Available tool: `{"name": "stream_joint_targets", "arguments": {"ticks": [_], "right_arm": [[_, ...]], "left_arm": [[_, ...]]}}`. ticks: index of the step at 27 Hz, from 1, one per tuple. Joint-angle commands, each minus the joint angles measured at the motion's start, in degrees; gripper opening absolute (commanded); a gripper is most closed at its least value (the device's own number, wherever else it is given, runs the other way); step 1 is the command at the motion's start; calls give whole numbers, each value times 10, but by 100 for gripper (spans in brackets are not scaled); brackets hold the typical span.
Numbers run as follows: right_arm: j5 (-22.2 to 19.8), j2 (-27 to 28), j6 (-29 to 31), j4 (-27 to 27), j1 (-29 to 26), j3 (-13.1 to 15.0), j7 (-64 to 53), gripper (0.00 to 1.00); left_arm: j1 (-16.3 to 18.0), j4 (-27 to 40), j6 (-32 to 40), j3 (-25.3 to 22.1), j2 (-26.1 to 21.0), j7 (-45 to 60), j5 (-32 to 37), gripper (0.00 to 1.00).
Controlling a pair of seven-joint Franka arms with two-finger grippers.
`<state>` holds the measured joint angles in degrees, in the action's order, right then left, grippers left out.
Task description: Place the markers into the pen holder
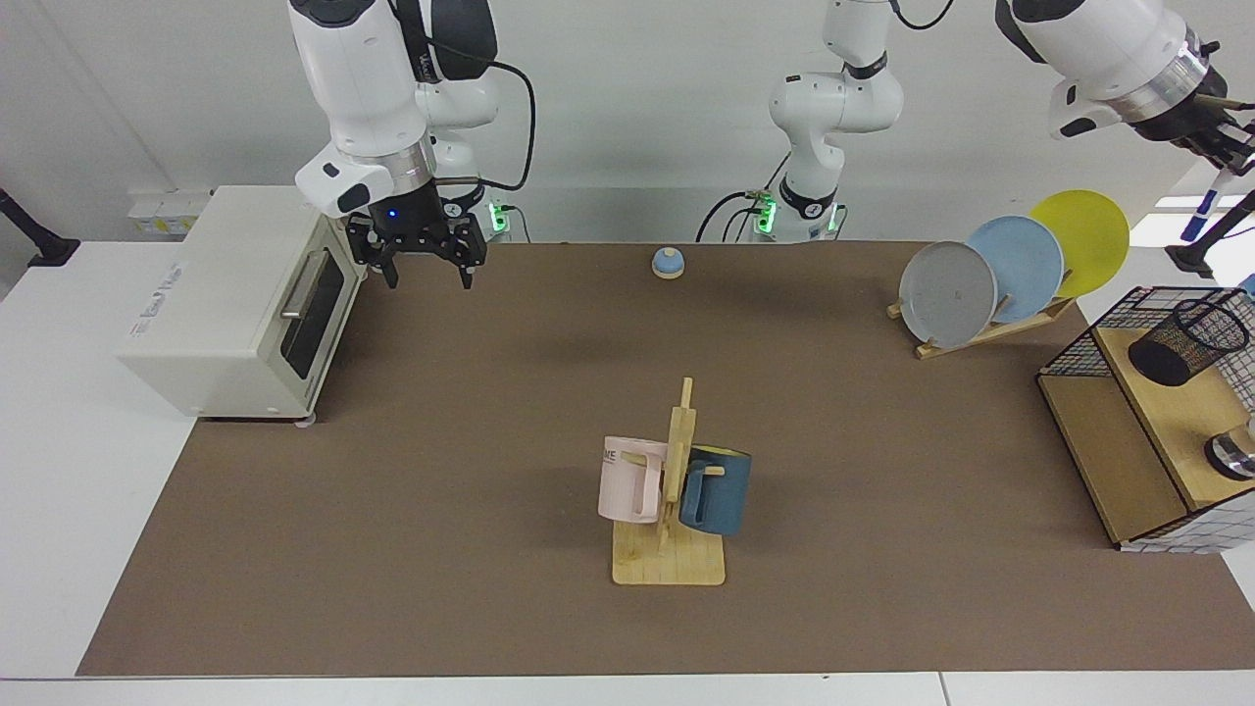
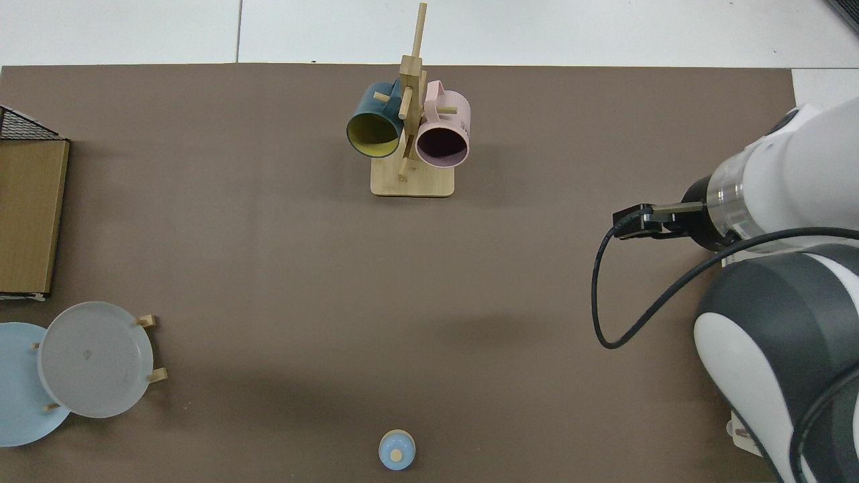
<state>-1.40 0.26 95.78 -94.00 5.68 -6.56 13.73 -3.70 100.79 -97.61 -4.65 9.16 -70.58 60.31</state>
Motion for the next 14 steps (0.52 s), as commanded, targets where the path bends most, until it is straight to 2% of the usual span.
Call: {"name": "stream_joint_targets", "arguments": {"ticks": [1,7,14], "right_arm": [[9,-4,-9,4,-9,-6,24,99],[23,-7,-5,3,-11,-2,24,100],[28,-12,-11,-2,-13,-1,24,99]], "left_arm": [[28,-9,-21,3,-26,-14,12,0],[62,-8,-56,3,-56,-20,23,0],[101,-9,-93,3,-85,-74,18,0]]}}
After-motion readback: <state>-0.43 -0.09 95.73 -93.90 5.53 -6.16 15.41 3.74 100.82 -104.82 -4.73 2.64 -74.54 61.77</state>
